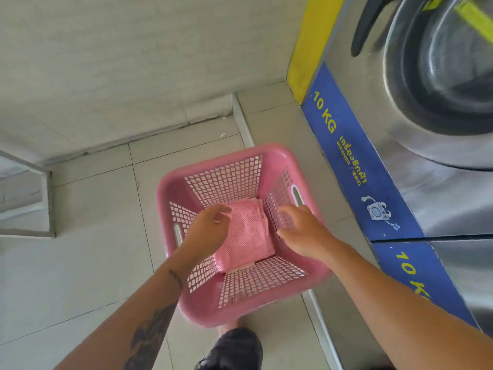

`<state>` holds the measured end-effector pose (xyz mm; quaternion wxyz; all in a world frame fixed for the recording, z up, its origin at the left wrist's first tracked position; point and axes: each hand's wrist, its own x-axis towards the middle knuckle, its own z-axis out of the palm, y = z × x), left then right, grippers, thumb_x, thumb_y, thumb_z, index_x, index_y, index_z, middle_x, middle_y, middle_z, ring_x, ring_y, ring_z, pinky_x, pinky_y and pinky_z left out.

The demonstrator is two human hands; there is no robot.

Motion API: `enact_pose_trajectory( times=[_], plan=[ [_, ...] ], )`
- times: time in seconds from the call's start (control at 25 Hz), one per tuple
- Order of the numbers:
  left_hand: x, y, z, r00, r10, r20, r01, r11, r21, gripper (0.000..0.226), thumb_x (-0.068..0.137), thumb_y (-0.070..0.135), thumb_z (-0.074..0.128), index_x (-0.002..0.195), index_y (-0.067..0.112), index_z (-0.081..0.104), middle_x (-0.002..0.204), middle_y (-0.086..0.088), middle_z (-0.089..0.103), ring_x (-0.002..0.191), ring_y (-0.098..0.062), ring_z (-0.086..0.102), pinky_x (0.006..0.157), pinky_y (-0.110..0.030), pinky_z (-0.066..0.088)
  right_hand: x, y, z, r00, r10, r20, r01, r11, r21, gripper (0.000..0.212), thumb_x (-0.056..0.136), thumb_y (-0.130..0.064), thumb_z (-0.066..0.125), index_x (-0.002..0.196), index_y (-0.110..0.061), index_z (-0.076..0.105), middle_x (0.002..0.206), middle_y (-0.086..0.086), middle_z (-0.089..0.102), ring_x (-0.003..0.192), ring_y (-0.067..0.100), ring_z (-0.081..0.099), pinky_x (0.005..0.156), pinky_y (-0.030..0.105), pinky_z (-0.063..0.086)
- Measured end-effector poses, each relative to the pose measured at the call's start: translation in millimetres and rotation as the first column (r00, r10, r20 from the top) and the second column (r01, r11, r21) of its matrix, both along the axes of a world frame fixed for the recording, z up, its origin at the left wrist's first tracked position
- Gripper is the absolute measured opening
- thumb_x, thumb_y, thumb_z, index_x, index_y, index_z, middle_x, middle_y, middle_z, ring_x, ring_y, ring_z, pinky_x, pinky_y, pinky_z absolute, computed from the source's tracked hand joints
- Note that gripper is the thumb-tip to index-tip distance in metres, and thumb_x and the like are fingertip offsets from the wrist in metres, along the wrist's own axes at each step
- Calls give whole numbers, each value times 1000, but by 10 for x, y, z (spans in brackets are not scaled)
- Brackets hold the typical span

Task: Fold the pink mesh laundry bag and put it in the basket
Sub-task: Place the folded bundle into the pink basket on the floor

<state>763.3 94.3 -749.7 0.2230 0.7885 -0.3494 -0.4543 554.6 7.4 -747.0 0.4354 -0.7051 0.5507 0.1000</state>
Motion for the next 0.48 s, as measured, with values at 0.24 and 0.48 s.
enact_pose_trajectory(
  times=[0.24,0.48],
  plan=[
    [-300,-175,1843,943,-325,75,333,924,-185,28,98,15,47,119,22,64,110,0,70,90,-25,71,73,-35,60,-517,40,1963,999,-51,-4,51,996,-73,61,84,-34,59,142,-33,43,141,5,44,119,22,55,93,34,47],
    [-1191,-533,3441,841,-522,141,531,749,-397,29,93,8,51,114,16,69,98,0,70,83,-14,61,69,-16,47,-1409,227,3712,981,-191,35,193,931,-309,58,90,-24,62,145,-26,44,144,0,46,119,18,58,100,33,47]
  ],
)
